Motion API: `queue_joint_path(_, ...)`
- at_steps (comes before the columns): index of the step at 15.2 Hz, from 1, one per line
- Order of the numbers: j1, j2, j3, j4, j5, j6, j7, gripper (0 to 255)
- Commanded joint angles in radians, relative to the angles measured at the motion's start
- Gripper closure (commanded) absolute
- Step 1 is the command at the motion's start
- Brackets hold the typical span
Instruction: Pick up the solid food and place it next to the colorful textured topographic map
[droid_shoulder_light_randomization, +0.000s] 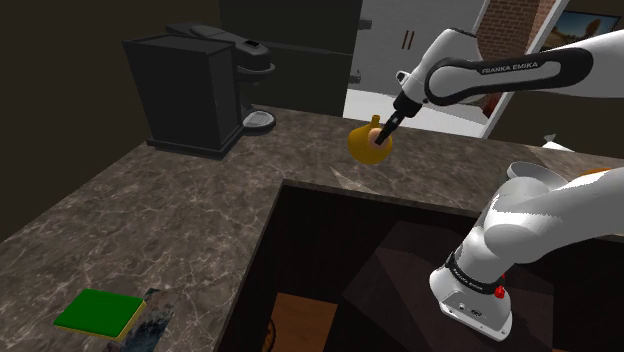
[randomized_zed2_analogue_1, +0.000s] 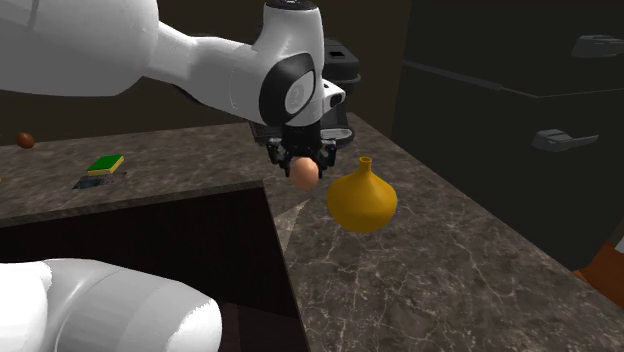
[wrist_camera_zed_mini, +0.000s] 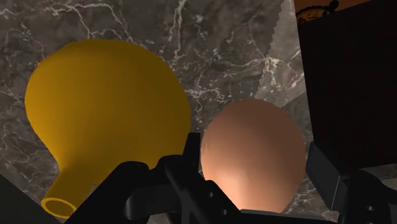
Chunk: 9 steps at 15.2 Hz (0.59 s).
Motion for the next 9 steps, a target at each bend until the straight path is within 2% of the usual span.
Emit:
queue_joint_path(1, 0.001, -0.006, 0.005, 0.014, 0.001, -0.019, 0.004, 255)
queue_joint_path(9, 0.089, 0.05, 0.192, 0.023, 0.064, 0.031, 0.219, 255)
